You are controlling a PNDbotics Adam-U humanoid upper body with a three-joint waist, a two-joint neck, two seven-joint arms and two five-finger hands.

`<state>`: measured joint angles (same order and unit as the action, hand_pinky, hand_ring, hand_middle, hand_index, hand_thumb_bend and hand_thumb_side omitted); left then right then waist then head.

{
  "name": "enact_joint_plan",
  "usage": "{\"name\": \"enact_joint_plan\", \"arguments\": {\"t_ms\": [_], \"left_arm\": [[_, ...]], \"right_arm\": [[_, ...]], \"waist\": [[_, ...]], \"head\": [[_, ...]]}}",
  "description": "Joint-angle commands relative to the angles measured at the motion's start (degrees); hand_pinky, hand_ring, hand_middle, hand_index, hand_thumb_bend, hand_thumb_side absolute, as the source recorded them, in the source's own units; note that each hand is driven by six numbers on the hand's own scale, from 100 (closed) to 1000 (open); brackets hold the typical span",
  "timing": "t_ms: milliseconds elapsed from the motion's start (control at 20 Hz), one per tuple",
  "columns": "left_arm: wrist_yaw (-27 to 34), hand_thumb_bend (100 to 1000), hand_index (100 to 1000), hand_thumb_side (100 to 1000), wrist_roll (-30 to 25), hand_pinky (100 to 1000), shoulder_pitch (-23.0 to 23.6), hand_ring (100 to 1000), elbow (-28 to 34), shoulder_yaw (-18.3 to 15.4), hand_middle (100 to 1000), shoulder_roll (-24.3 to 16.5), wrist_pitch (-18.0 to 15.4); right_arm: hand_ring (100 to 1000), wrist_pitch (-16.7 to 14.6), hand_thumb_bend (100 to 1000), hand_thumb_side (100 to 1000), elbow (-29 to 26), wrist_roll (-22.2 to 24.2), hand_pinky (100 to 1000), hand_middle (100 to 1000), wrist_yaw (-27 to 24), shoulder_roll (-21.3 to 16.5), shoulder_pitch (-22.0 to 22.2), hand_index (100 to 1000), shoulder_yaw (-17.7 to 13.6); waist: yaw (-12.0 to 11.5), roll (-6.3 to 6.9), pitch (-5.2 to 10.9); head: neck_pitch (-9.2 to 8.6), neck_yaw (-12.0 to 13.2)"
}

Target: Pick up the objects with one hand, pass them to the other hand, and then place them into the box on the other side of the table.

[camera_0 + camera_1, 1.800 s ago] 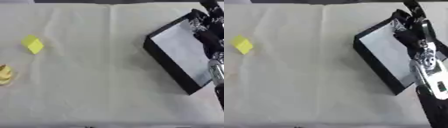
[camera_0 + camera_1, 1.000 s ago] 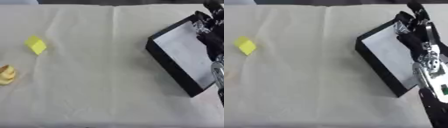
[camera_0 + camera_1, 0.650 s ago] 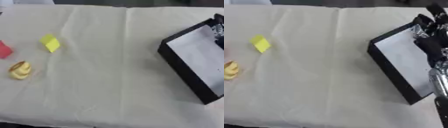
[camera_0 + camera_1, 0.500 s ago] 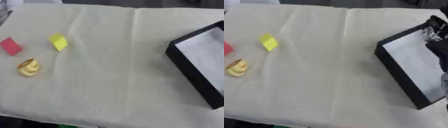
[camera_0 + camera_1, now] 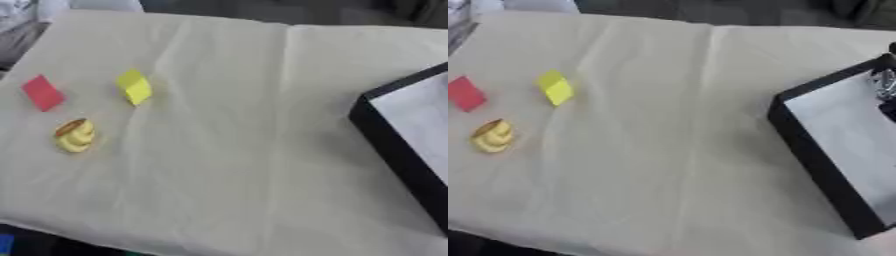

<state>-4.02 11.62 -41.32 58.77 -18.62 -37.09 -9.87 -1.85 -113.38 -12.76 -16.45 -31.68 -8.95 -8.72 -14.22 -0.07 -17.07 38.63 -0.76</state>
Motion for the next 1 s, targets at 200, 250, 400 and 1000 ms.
{"name": "enact_joint_plan", "arguments": {"t_ms": [200,250,400,1000], "left_arm": [[-10.42,512,910,580,-8.18,792,-9.58,759,-14.07,6.17,774,-8.93,-0.27],[-13.2,523,911,579,-10.63,803,-11.86,767,-16.64,7.3,780,-9.36,-0.04],[-21.74,574,920,537,-17.69,844,-18.1,796,-23.1,9.17,794,-9.35,0.0],[-39.91,710,890,374,-46.2,949,-31.24,857,-34.11,11.5,787,-3.51,2.91]], "right_arm": [[926,-0.62,100,190,-1.21,0.68,967,980,0.09,-2.59,0.0,1000,0.33],[926,-0.62,100,190,-1.21,0.86,967,980,0.13,-2.65,0.0,1000,0.51],[926,-0.59,100,192,-1.21,1.35,967,980,0.19,-2.71,-0.08,1000,0.98],[926,-0.13,100,195,-1.21,2.69,967,978,0.43,-3.0,-0.33,1000,2.24]], "waist": [[0.1,0.07,0.79],[0.16,0.03,0.8],[0.32,-0.13,0.79],[0.57,-0.46,1.02]], "head": [[-0.41,0.46],[-0.27,0.37],[-0.11,-0.11],[0.12,0.13]]}}
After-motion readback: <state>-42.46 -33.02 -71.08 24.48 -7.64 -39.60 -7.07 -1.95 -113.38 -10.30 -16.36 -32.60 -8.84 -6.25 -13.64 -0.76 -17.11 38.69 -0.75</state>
